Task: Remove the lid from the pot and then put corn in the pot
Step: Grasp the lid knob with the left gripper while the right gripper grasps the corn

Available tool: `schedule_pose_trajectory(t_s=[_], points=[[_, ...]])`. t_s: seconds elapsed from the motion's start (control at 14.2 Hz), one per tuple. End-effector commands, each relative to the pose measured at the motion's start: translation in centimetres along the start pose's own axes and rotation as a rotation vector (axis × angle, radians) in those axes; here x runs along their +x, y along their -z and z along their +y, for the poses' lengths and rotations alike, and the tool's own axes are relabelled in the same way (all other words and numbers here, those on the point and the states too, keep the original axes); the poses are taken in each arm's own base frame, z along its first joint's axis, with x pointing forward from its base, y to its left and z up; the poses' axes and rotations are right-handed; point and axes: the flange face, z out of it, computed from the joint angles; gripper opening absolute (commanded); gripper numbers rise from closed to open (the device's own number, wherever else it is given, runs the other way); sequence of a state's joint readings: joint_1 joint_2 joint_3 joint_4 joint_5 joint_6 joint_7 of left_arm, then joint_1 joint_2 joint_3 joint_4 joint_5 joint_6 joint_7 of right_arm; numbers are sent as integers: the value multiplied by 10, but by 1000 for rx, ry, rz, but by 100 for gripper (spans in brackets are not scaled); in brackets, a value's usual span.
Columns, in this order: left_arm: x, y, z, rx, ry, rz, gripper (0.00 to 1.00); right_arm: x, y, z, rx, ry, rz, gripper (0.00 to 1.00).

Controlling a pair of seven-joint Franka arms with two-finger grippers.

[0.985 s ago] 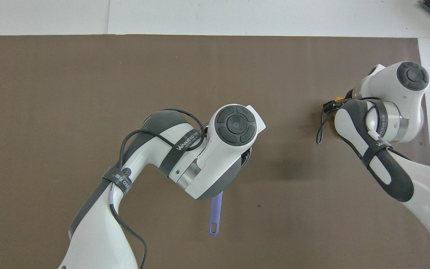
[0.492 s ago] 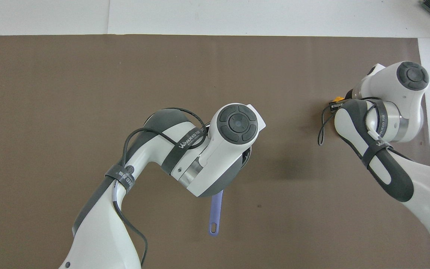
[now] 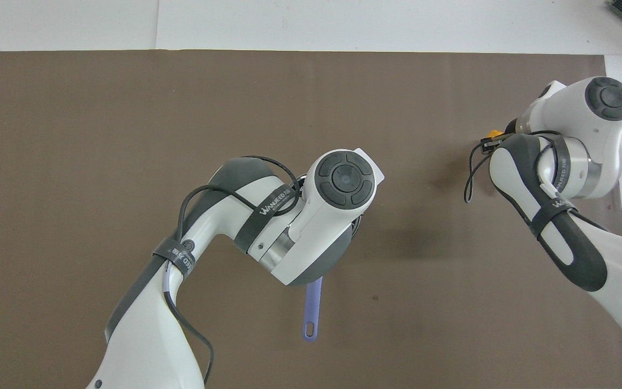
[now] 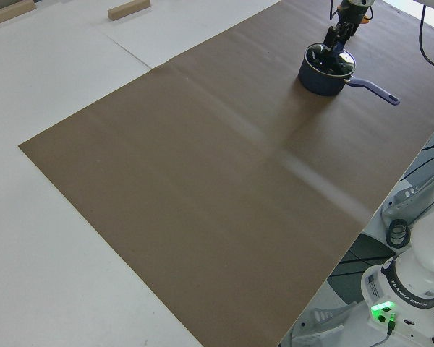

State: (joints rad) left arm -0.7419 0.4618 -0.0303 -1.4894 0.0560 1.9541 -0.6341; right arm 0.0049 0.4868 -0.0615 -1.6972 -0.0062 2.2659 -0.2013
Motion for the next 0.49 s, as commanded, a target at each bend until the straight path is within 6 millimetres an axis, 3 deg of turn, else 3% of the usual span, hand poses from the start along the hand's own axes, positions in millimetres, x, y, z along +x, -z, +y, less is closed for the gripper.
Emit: schedule_pose_trajectory(t_s=[0.0, 0.07, 0.42], points=[[2, 2, 2, 25, 12, 19, 12, -1, 9, 0, 7, 18, -7, 0], [3, 2, 1, 23, 12, 23, 0, -1, 9, 0, 7, 18, -7, 0], [4, 29, -7, 8, 22, 46, 0, -2, 9, 0, 7, 19, -9, 0]])
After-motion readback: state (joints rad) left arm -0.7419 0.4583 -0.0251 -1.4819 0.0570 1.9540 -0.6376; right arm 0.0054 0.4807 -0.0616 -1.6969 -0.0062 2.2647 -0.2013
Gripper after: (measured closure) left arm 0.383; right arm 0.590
